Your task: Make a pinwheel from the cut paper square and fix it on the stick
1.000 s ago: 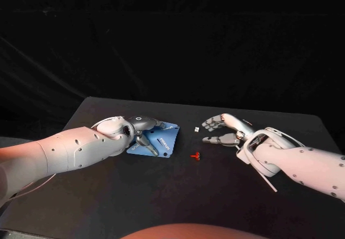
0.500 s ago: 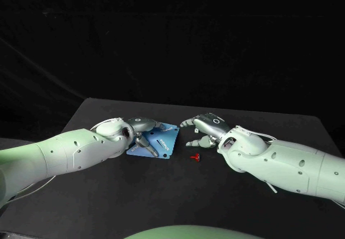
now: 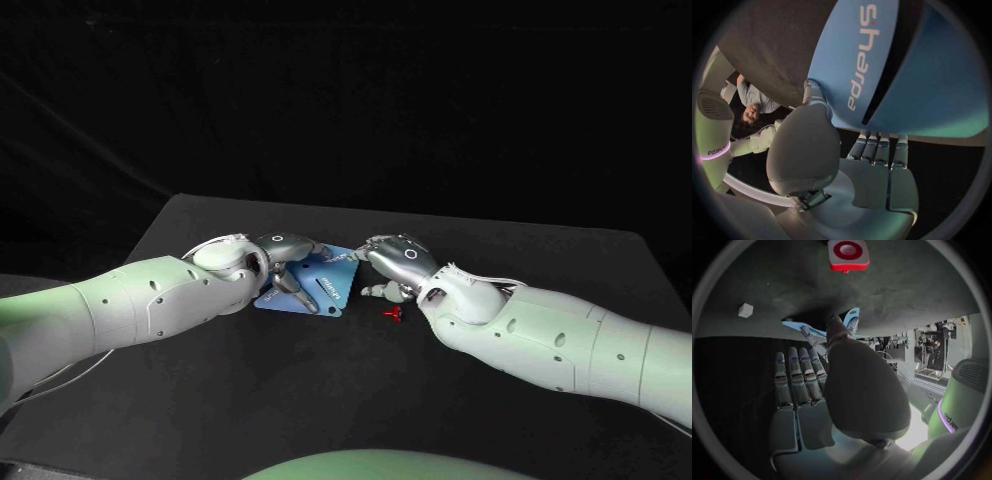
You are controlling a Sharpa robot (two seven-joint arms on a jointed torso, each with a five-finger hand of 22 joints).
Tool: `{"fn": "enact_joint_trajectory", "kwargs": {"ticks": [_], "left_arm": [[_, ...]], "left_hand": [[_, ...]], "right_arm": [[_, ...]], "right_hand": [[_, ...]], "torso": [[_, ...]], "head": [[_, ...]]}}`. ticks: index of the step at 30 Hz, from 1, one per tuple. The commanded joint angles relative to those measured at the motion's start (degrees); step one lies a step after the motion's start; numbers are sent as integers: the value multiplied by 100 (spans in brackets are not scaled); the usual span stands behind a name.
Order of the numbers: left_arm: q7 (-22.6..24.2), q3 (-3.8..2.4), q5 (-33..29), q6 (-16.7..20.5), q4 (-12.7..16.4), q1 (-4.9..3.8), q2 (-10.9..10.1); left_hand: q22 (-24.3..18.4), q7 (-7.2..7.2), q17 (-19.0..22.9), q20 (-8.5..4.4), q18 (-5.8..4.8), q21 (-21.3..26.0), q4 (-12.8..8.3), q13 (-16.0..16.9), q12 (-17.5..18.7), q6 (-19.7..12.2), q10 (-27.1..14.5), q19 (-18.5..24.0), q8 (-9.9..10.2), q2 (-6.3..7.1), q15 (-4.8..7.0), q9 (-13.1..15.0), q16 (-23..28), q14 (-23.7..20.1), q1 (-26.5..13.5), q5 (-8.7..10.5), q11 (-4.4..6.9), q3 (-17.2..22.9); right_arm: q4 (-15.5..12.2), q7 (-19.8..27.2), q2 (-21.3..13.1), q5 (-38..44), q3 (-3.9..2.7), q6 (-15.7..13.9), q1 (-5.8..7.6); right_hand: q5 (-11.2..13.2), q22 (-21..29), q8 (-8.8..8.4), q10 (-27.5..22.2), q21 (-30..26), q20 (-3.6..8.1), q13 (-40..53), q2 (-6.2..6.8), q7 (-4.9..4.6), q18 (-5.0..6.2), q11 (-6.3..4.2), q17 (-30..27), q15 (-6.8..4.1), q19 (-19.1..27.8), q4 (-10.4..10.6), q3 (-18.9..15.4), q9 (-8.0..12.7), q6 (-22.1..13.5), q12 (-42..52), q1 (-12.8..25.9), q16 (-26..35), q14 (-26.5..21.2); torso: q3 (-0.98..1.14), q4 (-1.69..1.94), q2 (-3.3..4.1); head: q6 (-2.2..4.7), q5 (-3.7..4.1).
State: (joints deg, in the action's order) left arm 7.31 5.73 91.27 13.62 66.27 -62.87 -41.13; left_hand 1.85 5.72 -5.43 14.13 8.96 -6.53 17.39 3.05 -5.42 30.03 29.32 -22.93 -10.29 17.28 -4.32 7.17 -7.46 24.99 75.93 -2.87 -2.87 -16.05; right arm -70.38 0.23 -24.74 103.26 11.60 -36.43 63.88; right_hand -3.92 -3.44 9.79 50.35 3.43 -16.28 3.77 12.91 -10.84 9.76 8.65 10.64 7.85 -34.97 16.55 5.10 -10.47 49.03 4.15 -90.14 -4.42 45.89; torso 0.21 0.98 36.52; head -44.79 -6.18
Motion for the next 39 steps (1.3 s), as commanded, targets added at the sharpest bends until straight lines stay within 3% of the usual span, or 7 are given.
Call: {"fn": "enact_joint_trajectory", "kwargs": {"ticks": [1, 6, 11, 21, 25, 30, 39], "left_arm": [[-23, 56, -42, -446, 6, 80, 8], [-28, 55, -52, -466, 16, 79, 11], [-35, 53, -66, -478, 33, 76, 10], [-42, 39, -74, -507, 56, 67, 17], [-46, 36, -78, -520, 59, 62, 14], [-50, 35, -88, -538, 62, 59, 7], [-58, 35, -107, -570, 57, 59, -1]], "left_hand": [[184, -13, 6, 7, 137, 24, -2, -6, 20, 33, 37, 25, -24, 21, -18, -3, 19, -25, -9, -21, -10, -29], [176, -16, 9, 8, 136, 36, -2, -10, 32, 28, 40, 40, -23, 21, -34, -2, 28, -37, -11, -21, -5, -31], [176, -16, 9, 8, 136, 36, -2, -10, 32, 28, 40, 40, -23, 21, -34, -2, 28, -37, -11, -21, -5, -31], [169, -19, 14, 8, 136, 46, -2, -15, 46, 26, 32, 45, -24, 22, -47, -1, 37, -52, -14, -21, -3, -32], [163, -19, 18, 8, 136, 54, -2, -18, 58, 21, 29, 49, -23, 22, -57, 0, 46, -67, -17, -21, -3, -31], [159, -18, 20, 10, 135, 61, -2, -20, 67, 24, 21, 57, -25, 23, -65, 2, 52, -75, -20, -21, -4, -32], [148, -9, 30, 14, 133, 78, -2, -26, 92, 6, -8, 77, -20, 26, -82, 0, 72, -114, -30, -20, -13, -34]], "right_arm": [[82, 46, 96, 302, 3, -270, -37], [210, 134, 234, 278, 5, -315, -88], [361, 226, 365, 201, 6, -308, -132], [648, 368, 577, 138, 14, -239, -201], [676, 452, 603, 88, 16, -350, -219], [674, 688, 584, -111, 17, -636, -225], [683, 920, 544, -279, 18, -815, -227]], "right_hand": [[59, -13, 86, 133, 20, 20, 13, -60, 9, 71, -1, 24, 24, -36, -21, 129, -38, 159, 44, -18, -63, 103], [107, -49, 211, 325, 78, 4, 27, -138, 19, 74, 6, 93, 41, -389, -50, 310, -93, 417, 92, 15, -166, 268], [114, -48, 224, 422, 78, 10, 29, -222, -5, 77, 34, 135, 62, -460, -86, 474, -98, 477, 106, 6, -220, 335], [113, -46, 220, 517, 72, 16, 33, -229, -36, 80, 66, 175, 83, -519, -139, 614, -94, 508, 109, 6, -272, 402], [113, -58, 235, 613, 87, 19, 39, -247, -32, 81, 68, 214, 84, -664, -193, 746, -99, 576, 114, 12, -318, 458], [113, -72, 313, 879, 134, 9, 48, -614, -11, 80, 81, 303, 116, -888, -232, 1339, -137, 804, 107, 3, -405, 612], [115, -50, 466, 1141, 67, 18, 0, -712, -11, 80, 67, 439, 122, -1035, -686, 2752, -306, 900, -56, 436, -420, 722]], "torso": [[-2, -7, -4], [1, 9, 1], [-2, 3, 2], [-8, 5, 0], [-7, -3, -6], [-1, -9, -13], [3, -12, -7]], "head": [[-13, -10], [-13, -6], [-18, -10], [-31, -25], [-41, -34], [-46, -52], [-28, -46]]}}
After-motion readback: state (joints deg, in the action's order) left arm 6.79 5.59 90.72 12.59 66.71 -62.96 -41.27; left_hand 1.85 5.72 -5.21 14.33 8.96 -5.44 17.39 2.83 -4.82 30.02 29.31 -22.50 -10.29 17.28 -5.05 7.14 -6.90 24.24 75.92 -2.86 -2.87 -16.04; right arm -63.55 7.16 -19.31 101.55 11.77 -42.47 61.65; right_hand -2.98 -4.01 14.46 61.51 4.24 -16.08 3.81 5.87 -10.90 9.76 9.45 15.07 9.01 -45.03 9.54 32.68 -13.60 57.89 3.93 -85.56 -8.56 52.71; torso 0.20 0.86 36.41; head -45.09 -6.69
